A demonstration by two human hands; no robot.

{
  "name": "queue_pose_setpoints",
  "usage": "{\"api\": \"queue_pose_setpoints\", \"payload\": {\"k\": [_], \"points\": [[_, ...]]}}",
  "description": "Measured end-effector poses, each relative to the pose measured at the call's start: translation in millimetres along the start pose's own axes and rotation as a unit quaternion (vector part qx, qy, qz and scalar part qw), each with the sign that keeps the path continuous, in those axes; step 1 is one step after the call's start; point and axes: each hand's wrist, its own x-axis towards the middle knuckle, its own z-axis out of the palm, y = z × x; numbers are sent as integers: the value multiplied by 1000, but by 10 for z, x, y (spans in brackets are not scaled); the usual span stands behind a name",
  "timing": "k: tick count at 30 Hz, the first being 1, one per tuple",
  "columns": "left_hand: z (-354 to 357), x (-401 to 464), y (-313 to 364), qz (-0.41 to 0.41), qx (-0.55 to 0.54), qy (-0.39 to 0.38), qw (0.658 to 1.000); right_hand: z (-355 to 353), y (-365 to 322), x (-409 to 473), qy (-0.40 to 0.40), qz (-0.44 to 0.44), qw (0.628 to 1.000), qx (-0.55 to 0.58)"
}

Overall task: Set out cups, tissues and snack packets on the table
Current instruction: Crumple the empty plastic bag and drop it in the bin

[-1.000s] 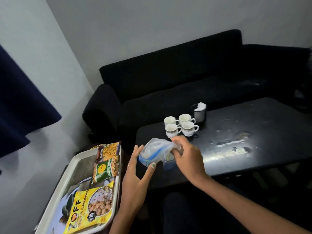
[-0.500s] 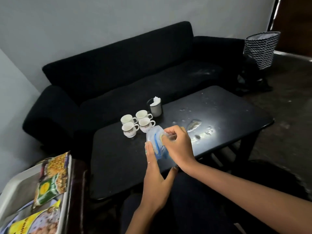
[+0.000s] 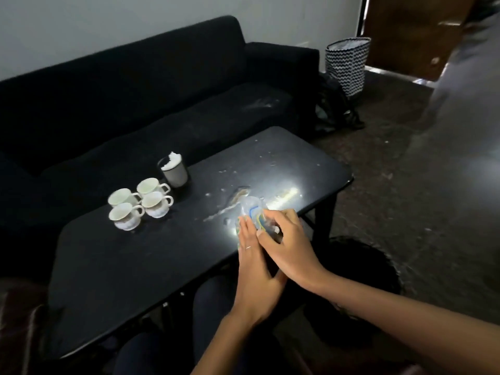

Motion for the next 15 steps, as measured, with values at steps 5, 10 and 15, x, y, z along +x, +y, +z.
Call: {"api": "queue_pose_setpoints", "payload": {"k": [5,10,15], "points": [[457,80,2,-53,-125,-84,987,-612,564,-115,12,-27,997,-75],[1034,79,-85,-79,-169,-170,968,-883,1123,-449,91,19,981,-169],[1626,81,-194,-109,-160,-249,949,-1037,1714,-633,153,66,964,-210]]}}
